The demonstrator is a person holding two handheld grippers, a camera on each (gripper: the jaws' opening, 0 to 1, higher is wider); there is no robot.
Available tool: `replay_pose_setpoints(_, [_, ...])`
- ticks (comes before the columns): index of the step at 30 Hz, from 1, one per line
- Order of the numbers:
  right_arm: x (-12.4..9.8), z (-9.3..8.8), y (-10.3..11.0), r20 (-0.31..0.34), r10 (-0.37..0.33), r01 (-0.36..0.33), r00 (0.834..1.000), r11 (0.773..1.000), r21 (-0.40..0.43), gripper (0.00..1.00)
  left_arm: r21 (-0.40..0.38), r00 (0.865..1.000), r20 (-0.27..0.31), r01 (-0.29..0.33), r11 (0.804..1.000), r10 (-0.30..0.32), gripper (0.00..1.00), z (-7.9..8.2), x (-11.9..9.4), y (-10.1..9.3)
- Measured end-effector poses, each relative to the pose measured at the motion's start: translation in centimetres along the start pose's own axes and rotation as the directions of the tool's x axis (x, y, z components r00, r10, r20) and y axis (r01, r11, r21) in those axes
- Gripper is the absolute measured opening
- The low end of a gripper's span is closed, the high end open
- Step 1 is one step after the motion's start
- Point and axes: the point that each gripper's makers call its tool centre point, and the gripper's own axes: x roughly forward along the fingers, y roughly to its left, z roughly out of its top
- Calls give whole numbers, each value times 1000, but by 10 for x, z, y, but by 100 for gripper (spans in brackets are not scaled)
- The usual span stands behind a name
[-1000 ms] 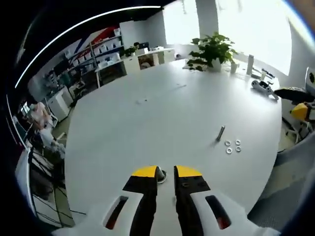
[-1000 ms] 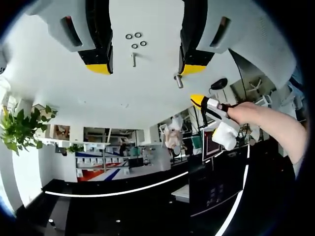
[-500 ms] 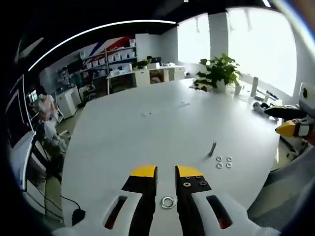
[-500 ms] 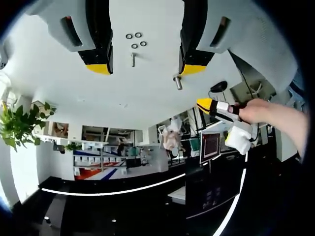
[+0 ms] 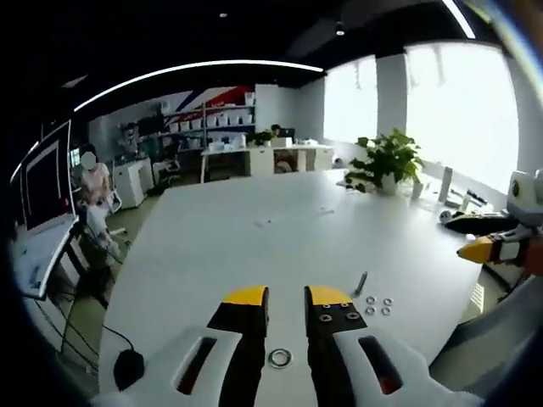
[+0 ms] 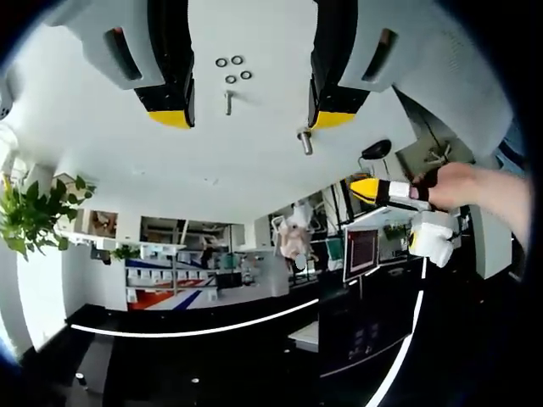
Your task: Place the washer onto the threaded stud by aligning its center hole with the stud, sliding it down to the base, and recovering from edge contact or off-axis alignment until the washer reaches the visible bottom stop.
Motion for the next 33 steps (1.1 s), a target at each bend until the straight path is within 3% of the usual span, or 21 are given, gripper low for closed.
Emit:
replay_pose_setpoints(15, [0, -1, -2, -4, -8, 8, 1000, 1000, 2, 56, -46, 993, 111, -42, 998, 47, 17, 11, -19, 4])
replay_pose_setpoints(23, [-1, 1, -3, 6, -10, 10, 1000, 1000, 10, 56, -40, 989, 133, -60, 997, 65, 19, 12, -24, 0])
replay_pose_setpoints(26, [-1, 2, -3, 10, -11, 11, 1000, 1000, 8, 56, -22, 986, 143, -88, 996, 90, 24, 11, -25, 1])
replay_pose_setpoints(33, [-2, 5, -5, 23, -17, 17, 1000, 1000, 19, 56, -32, 983, 152, -99, 995, 103, 22, 10, -28, 2])
